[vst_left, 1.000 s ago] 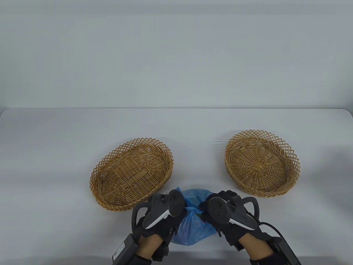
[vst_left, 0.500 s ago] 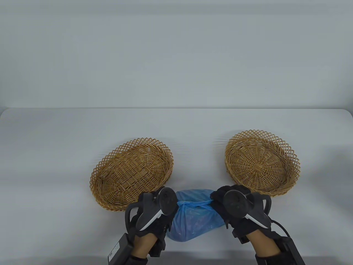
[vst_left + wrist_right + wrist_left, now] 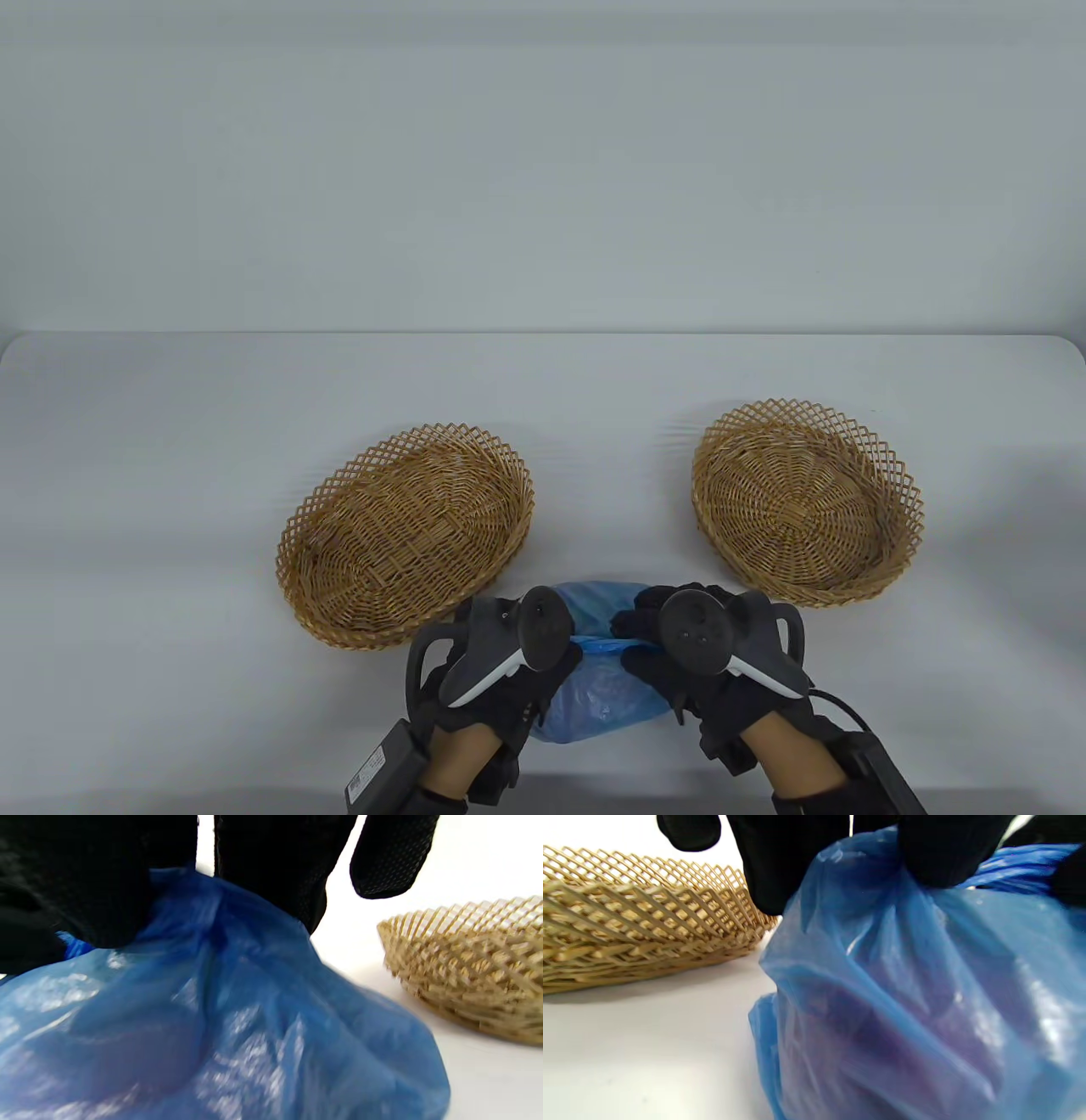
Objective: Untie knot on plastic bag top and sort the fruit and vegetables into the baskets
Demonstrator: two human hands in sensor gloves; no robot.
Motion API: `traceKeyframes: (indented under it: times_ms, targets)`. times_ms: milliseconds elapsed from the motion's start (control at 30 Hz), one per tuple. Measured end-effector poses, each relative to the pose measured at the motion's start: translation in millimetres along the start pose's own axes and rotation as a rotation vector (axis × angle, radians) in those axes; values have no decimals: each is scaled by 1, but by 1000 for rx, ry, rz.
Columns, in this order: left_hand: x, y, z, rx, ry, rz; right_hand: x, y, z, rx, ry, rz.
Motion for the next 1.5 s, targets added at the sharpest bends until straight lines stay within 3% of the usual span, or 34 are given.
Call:
traceKeyframes:
  times_ms: [233,600,767,867,1067,1300,1367,1500]
  targets:
    - [-8,-19,-17,-65,132,-81,0,-27,19,60,-112,-80]
    - [-7,-17,-13,-155,71,2,-5,-45,29,312,-158,-129]
    - [-1,-7,-5,-16,41,-36,-2,-34,19,288,-26,-59]
    - [1,-12,-5,-27,52,-86,0,-26,10,246,68,-22]
    - [-1,-26,-11,-171,73,-111,-3,-26,16,183,-4,-9]
    - [-2,-28,-13,-194,90,-106,-5,-29,24,119,-93,-29]
    - [-2,-28,-13,-206,80,-84,-5,-28,22,156,-63,-12]
    - [-3,-28,-14,-199,97,-89,-3,-19,11,242,115,59]
Point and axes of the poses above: the tracker on the back of each hand, its own y axis roughly to the thumb side, its own x axis roughly from the wrist to the fingertips, z = x × y, the point moved 1 cm from there along x, roughly from the wrist to the fingertips, and after that the axes turned 4 degrees about x, right-handed, at the moved point
